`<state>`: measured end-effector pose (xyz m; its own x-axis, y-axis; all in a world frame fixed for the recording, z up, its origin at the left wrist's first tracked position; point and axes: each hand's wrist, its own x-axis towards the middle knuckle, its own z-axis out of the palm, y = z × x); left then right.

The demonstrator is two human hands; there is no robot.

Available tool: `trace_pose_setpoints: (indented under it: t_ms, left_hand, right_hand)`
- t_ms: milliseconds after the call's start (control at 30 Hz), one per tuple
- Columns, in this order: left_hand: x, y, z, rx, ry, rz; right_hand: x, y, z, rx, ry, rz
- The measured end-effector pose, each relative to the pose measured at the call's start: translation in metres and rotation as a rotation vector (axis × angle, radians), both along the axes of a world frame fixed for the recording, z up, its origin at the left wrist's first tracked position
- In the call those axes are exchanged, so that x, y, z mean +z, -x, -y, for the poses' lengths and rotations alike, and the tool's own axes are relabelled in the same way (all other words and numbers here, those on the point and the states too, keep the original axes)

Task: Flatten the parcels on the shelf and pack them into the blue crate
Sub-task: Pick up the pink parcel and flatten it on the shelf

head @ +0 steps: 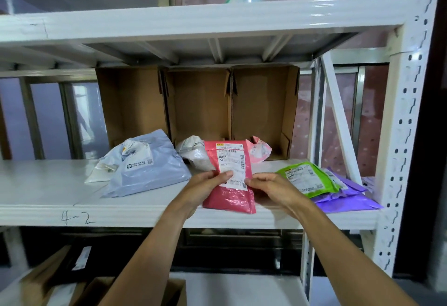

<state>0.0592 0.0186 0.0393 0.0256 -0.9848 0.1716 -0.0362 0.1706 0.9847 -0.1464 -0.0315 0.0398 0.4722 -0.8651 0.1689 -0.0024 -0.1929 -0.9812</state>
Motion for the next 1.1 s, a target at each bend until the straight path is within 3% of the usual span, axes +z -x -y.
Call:
trace_pose_setpoints:
  t_ms: [333, 567, 867, 1100]
  left_hand:
    - [-0.001, -0.002, 0.001, 0.071, 0.036, -0.133]
    - [-0.007, -0.005, 0.005, 0.150, 0.055, -0.088]
    - [-0.008, -0.004, 0.005, 0.075, 0.035, 0.088]
    - [-0.006, -0.004, 0.006, 0.138, 0.055, -0.006]
  right_hand:
    - [-0.001, -0.003, 0.000, 0.026, -0.044, 0.021]
    - [-0.003, -0.002, -0.003, -0.110, 0.086, 0.020]
    - [0.001, -0.002, -0.007, -0.052, -0.005, -0.027]
    - [0.009, 0.000, -0.007, 0.059, -0.091, -0.154]
